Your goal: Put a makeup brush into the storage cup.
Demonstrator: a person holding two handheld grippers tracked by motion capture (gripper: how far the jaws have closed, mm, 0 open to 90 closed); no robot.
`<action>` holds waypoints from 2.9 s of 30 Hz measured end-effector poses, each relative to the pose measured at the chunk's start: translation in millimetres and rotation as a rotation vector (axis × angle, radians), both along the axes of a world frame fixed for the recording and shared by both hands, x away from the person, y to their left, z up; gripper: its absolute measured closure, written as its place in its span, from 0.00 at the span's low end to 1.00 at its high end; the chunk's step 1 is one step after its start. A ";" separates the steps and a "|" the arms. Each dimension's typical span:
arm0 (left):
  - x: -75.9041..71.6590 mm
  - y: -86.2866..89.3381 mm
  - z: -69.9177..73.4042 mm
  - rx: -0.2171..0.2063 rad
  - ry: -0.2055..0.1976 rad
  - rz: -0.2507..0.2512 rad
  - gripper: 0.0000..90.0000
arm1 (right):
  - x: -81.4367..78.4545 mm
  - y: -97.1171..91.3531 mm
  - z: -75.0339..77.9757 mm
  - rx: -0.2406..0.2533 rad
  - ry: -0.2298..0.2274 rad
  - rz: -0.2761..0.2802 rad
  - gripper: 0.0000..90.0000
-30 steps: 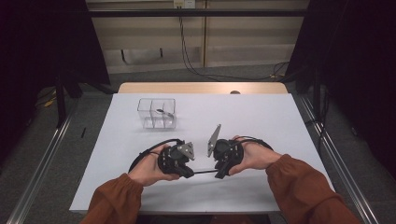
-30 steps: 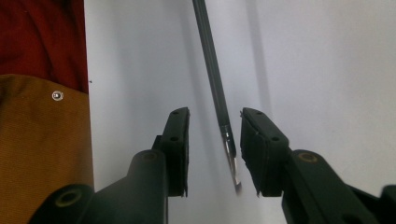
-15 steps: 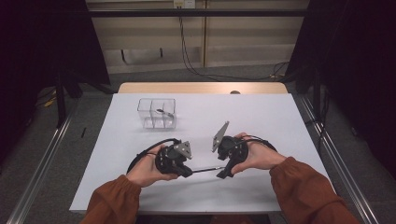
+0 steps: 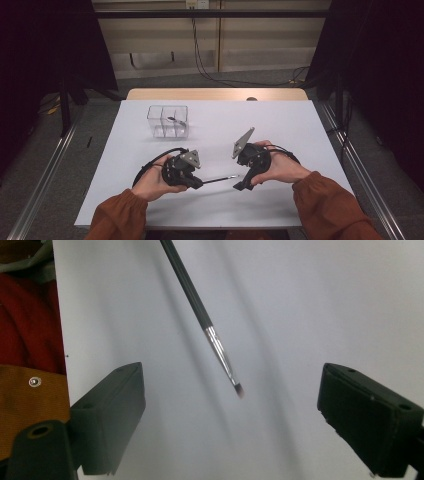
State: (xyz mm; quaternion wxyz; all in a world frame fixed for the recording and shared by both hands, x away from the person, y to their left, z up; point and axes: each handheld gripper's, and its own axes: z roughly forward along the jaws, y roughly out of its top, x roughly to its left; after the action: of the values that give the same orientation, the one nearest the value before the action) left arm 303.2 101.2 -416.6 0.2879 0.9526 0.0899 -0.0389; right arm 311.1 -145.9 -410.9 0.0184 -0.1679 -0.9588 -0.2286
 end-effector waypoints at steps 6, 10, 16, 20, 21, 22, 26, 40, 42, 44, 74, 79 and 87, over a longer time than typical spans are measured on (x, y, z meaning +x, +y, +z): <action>-0.1 5.0 -1.8 -0.015 0.005 0.022 0.95 | -0.4 -7.3 -3.2 0.027 -0.002 -0.040 0.08; 0.6 11.8 -3.6 -0.033 0.017 0.043 0.95 | -0.7 -13.3 -6.8 0.050 0.005 -0.060 0.07; 1.2 21.4 -5.7 -0.046 0.019 0.064 0.95 | -2.4 -20.7 -7.3 0.073 0.004 -0.092 0.07; 0.1 26.3 -6.0 -0.058 0.018 0.076 0.95 | -5.1 -25.8 -9.5 0.098 0.008 -0.111 0.07; -0.3 27.6 -5.8 -0.059 0.018 0.083 0.95 | -5.6 -26.8 -10.6 0.104 0.002 -0.110 0.07; -0.7 28.7 -5.9 -0.069 0.018 0.089 0.95 | -6.4 -27.8 -11.1 0.105 0.005 -0.111 0.07; -2.8 32.9 -6.5 -0.090 0.017 0.120 0.95 | -9.9 -31.7 -13.1 0.119 0.002 -0.127 0.07; -5.6 47.2 -13.2 -0.181 0.032 0.179 0.95 | -21.5 -46.4 -21.8 0.197 -0.032 -0.178 0.08; -6.3 48.7 -13.0 -0.189 0.028 0.179 0.95 | -22.3 -47.5 -21.8 0.214 -0.040 -0.195 0.09; -6.5 50.9 -13.3 -0.202 0.033 0.182 0.95 | -22.1 -48.2 -22.6 0.238 -0.049 -0.211 0.09; -11.1 55.2 -23.2 -0.360 -0.026 0.238 0.95 | -33.9 -41.8 -29.5 0.414 -0.103 -0.250 0.05; -11.0 56.2 -24.7 -0.390 -0.038 0.263 0.95 | -34.4 -42.3 -29.2 0.449 -0.120 -0.265 0.06; -12.1 55.7 -24.8 -0.454 -0.041 0.272 0.95 | -34.5 -41.0 -28.6 0.505 -0.157 -0.267 0.08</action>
State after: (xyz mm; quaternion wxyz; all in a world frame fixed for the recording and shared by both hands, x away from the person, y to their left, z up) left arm 291.1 156.9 -441.4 0.4988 0.8433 0.2003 0.0002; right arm 276.6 -186.8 -439.5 -0.0447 -0.2647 -0.8395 -0.4724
